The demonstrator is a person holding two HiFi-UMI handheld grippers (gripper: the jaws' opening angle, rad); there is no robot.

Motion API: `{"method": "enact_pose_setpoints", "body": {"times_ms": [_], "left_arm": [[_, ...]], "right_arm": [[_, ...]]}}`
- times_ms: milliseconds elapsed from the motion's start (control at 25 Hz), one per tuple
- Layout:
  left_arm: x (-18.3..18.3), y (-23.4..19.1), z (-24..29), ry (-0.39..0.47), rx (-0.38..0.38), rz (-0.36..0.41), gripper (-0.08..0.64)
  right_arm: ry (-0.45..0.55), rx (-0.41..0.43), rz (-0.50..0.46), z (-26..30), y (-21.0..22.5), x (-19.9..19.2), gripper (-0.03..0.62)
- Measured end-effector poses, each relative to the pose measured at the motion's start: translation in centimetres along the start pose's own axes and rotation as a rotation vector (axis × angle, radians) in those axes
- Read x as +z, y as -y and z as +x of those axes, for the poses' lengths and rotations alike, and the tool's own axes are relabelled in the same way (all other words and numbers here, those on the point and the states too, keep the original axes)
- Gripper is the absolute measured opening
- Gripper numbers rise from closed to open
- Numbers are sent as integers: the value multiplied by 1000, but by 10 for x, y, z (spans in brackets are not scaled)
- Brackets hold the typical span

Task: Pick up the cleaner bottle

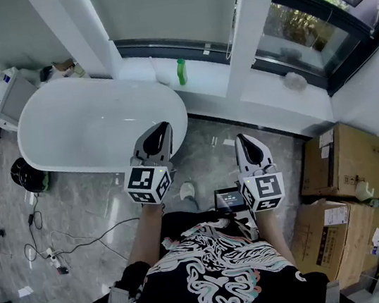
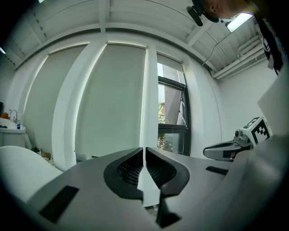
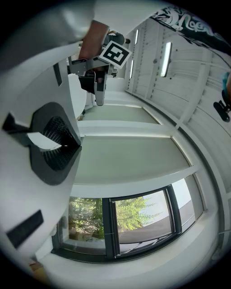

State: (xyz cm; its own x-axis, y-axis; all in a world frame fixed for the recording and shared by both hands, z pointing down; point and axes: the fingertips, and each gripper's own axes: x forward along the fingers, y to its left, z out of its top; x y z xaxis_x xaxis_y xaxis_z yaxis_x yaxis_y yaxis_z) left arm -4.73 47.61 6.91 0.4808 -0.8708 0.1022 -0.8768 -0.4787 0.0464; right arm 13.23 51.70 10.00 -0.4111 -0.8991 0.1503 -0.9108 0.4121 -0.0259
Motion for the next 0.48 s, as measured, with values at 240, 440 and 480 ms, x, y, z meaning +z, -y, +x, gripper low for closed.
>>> {"method": "enact_pose_setpoints", "body": {"times_ms": [240, 440, 480], "left_arm": [[-1, 14, 6, -3, -31, 13, 31], [1, 18, 10, -6, -34, 61, 31], [0, 16, 11, -11, -29, 62, 31]], "right_arm": [[4, -3, -10, -2, 6, -1, 26], [1, -12, -7, -3, 12, -3, 26], [2, -12, -1, -2, 14, -3, 26]]}}
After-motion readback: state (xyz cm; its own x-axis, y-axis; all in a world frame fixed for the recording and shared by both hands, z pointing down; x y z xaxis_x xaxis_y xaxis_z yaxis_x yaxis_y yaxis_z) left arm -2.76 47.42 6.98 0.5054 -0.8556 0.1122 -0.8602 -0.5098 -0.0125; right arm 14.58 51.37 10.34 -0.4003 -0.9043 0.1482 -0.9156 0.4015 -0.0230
